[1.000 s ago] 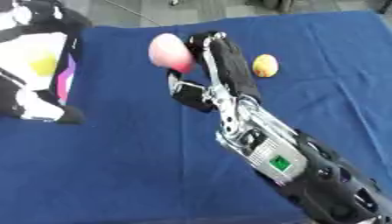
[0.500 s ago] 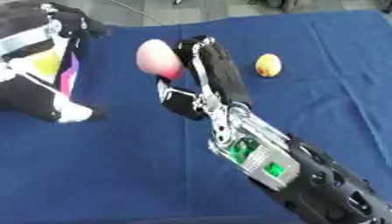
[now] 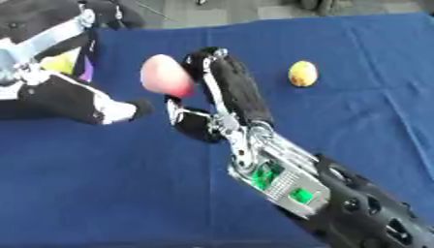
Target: Pick up the objects with one hand, pass them to the other hand, and then place them into the box on the other side of the table.
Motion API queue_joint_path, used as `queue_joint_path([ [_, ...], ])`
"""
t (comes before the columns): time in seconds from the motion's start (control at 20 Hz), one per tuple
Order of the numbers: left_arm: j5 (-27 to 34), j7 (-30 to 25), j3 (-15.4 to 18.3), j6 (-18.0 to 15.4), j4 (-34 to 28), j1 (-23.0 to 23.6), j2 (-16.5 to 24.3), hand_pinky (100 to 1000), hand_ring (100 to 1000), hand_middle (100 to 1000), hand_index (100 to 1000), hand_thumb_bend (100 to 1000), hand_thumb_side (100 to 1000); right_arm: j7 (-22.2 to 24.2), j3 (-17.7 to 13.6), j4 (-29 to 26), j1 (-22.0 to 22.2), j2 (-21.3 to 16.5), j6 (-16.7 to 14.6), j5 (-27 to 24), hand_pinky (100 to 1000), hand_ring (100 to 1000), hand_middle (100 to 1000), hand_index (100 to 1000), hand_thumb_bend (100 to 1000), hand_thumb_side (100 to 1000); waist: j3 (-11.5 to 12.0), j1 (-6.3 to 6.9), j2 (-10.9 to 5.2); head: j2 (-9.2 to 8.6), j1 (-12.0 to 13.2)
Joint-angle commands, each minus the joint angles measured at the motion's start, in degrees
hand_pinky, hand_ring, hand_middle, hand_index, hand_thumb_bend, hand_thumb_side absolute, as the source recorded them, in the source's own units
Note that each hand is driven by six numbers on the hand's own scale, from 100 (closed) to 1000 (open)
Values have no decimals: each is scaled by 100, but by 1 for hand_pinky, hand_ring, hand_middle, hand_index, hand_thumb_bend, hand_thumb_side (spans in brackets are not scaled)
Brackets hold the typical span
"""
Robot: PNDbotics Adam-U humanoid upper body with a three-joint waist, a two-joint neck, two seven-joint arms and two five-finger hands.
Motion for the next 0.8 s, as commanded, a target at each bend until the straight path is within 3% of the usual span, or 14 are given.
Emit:
queue_joint_path([
  [0.05,51,12,-8,62,-34,-117,-21,824,804,771,872,547,400,61,1,-105,-128,-6,-145,68,711,594,461,515,100,100,-7,-5,-79,-37,29],
  [0.45,-210,-184,-172,81,118,-40,-127,820,805,775,853,503,392,142,95,-105,-156,-11,-412,249,717,598,462,515,100,100,-24,7,-65,-44,78],
  [0.8,-499,-166,-264,-147,507,2,-211,811,802,773,815,338,375,-62,178,-105,-146,-29,-611,373,719,599,462,514,100,100,-36,14,-60,-95,143],
])
